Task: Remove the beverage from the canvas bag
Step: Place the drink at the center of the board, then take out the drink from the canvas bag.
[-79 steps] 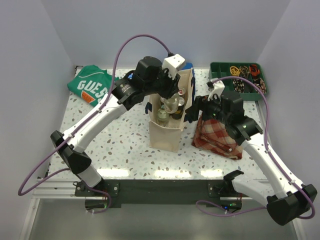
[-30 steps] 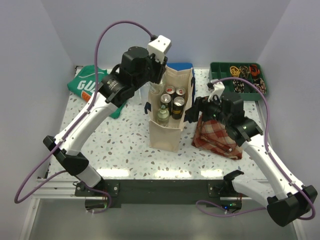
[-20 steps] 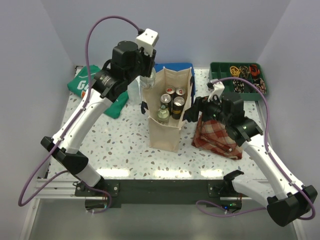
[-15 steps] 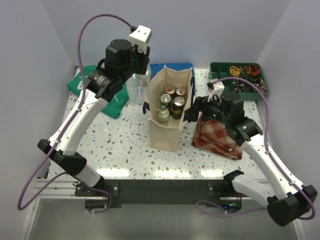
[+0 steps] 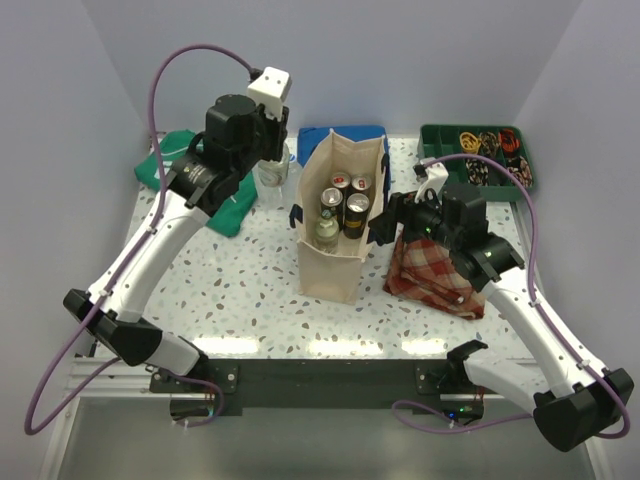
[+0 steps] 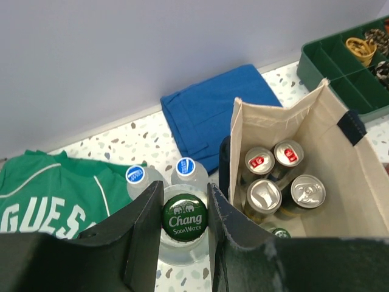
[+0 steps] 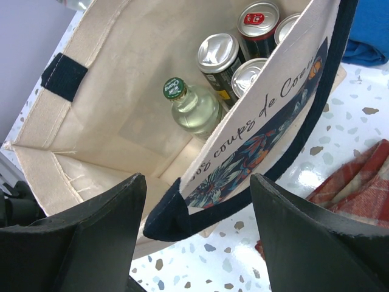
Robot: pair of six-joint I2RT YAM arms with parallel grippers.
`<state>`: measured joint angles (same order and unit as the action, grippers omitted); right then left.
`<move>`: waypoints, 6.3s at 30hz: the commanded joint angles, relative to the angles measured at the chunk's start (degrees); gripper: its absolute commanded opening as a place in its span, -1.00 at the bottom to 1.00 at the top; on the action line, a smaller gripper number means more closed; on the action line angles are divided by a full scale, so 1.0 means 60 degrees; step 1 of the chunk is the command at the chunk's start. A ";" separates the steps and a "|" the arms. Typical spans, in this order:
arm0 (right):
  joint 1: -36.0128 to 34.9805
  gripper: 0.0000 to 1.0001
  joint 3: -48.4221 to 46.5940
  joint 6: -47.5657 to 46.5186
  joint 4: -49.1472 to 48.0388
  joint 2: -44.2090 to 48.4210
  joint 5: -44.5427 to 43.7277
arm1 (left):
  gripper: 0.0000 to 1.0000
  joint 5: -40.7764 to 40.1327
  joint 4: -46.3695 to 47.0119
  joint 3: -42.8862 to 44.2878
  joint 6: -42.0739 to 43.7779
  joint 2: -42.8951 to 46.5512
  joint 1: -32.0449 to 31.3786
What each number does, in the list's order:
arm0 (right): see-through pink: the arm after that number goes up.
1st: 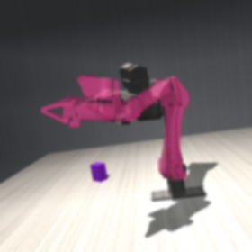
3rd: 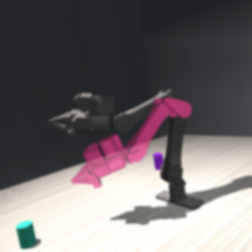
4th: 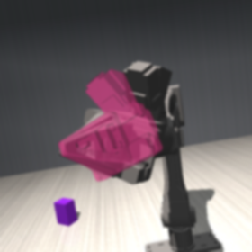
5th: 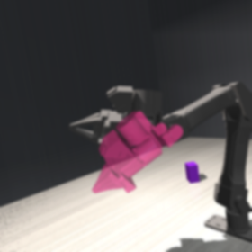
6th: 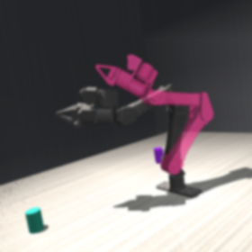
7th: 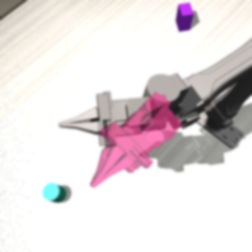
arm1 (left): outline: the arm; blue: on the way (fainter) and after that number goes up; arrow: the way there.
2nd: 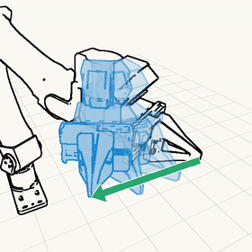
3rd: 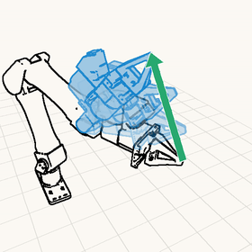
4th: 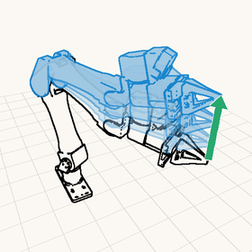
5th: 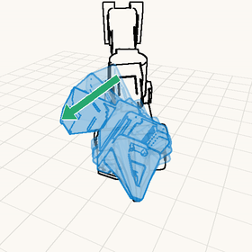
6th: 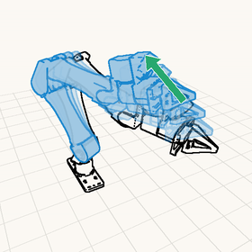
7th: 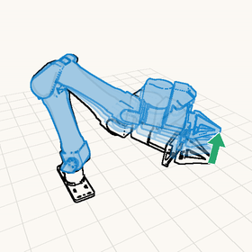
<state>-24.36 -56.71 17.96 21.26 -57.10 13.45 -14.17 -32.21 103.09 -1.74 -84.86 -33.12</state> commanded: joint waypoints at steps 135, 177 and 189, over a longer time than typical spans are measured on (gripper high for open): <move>-0.0027 0.49 -0.0217 -0.0532 0.0369 0.0054 0.0483 | 0.87 0.4328 -0.0681 0.0015 0.0492 -0.1324 -0.0733; -0.0027 0.18 0.0310 -0.1278 0.1729 0.0127 0.3572 | 0.94 0.3681 -0.1870 0.0002 -0.0633 -0.3055 -0.0925; -0.0173 0.36 0.0721 -0.1469 0.2434 0.0435 0.4466 | 0.95 0.3578 -0.1780 -0.1024 -0.0999 -0.2395 -0.1042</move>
<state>-24.36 -53.19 9.34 31.20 -54.33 34.46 7.25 -43.86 97.60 -5.74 -102.56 -38.81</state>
